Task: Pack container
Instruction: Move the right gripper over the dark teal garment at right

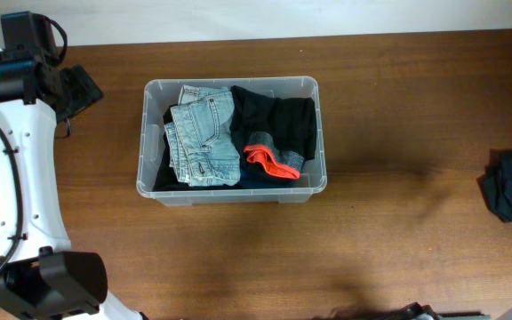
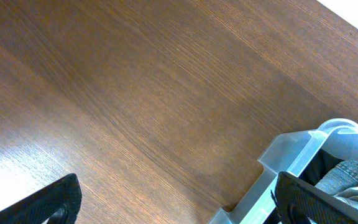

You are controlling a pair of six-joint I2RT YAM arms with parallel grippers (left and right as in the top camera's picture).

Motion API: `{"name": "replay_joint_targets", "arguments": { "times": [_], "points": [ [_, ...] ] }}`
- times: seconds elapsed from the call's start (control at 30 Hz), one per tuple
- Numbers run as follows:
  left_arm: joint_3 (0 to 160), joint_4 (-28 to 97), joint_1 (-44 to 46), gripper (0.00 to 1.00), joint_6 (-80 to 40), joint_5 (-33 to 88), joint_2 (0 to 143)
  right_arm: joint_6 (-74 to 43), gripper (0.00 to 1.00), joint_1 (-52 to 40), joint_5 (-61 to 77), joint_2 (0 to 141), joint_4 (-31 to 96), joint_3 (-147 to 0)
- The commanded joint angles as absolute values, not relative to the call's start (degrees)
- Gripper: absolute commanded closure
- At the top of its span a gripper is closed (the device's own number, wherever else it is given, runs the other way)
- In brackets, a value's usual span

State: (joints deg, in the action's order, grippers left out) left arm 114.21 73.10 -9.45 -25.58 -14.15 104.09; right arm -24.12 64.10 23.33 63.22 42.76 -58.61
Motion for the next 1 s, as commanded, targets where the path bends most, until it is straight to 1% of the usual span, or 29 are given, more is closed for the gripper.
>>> {"name": "replay_joint_targets", "arguments": {
  "times": [0.0, 0.2, 0.47, 0.53, 0.87, 0.97],
  "points": [
    [114.56, 73.17, -9.54, 0.0, -26.13, -14.37, 102.96, -22.79, 0.01, 64.29, 29.91, 68.58, 40.84, -58.06],
    [114.56, 73.17, -9.54, 0.01, -26.13, -14.37, 102.96, -22.7, 0.01, 67.37, 35.53, 78.37, 38.57, -58.06],
    [114.56, 73.17, -9.54, 0.01, -26.13, -14.35, 102.96, -22.39, 0.01, 71.79, 37.47, 83.11, 37.12, -58.06],
    [114.56, 73.17, -9.54, 0.0, -26.13, -14.35, 102.96, -21.23, 0.01, 71.92, 39.44, 84.71, 35.44, -58.06],
    [114.56, 73.17, -9.54, 0.01, -26.13, -14.37, 102.96, -21.04, 0.01, 73.34, 40.95, 92.44, 31.59, -58.06],
    [114.56, 73.17, -9.54, 0.01, -26.13, -14.35, 102.96, -18.76, 0.01, 73.89, 41.41, 93.82, 30.55, -58.06]
  ]
}}
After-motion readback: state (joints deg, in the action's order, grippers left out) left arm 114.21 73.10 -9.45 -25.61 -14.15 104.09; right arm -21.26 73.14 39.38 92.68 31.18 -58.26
